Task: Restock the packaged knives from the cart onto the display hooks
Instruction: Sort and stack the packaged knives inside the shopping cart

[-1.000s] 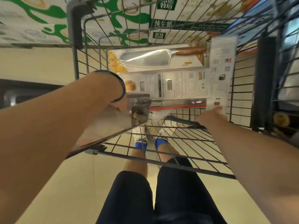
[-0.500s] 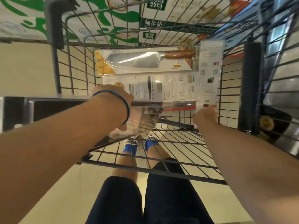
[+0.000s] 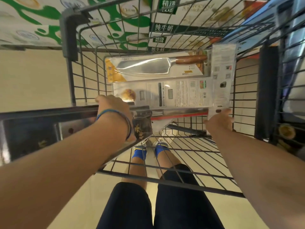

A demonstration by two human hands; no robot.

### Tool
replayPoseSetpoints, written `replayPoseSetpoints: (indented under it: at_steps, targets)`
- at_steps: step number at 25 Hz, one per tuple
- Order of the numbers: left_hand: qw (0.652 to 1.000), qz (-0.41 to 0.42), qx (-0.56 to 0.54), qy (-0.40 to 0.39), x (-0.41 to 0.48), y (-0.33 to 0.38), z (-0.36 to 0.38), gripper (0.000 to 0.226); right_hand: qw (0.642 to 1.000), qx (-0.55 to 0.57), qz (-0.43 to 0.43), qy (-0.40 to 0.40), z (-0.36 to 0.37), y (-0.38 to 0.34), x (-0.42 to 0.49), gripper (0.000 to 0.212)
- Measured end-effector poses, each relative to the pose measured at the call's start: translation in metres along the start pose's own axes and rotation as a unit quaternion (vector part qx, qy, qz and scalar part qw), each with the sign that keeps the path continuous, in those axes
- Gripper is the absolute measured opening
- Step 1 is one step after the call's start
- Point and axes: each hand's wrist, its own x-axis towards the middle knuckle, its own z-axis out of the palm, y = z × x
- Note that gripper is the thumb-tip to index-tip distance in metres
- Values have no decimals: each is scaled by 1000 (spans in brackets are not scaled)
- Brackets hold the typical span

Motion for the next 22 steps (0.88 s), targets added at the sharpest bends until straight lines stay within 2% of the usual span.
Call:
replayPoseSetpoints:
  at_steps: [2, 4, 6, 9, 14, 17, 19, 20, 22]
  targets:
    - [991, 61, 104, 51, -3, 1, 9, 93, 1000, -6, -7, 7, 2, 5, 5, 82]
    - [993, 82, 84, 29, -7, 3, 11, 108, 1000, 2, -6, 5, 2, 5, 4, 87]
    - [995, 86, 47, 0, -5, 1, 9, 114, 1000, 14, -2, -3, 2, 6, 0, 86]
    - [995, 88, 43, -12, -8, -1, 13, 109, 1000, 25, 12, -1, 5, 7, 0, 82]
    - [998, 33, 60, 7, -11, -4, 15, 64, 1000, 12, 11, 6, 14, 10, 3, 71]
    - [998, 25, 66, 0, -11, -2, 17, 65, 1000, 18, 17, 8, 15, 7, 5, 58]
    - [998, 28, 65, 4, -13, -1, 17, 69, 998, -53, -8, 16, 8, 10, 11, 51]
    - [997, 32, 69, 8, -13, -2, 17, 72, 993, -112, -27, -2, 3, 14, 14, 48]
    - [996, 42, 80, 7, -12, -3, 19, 82, 975, -200, -47, -88, -1, 21, 15, 39]
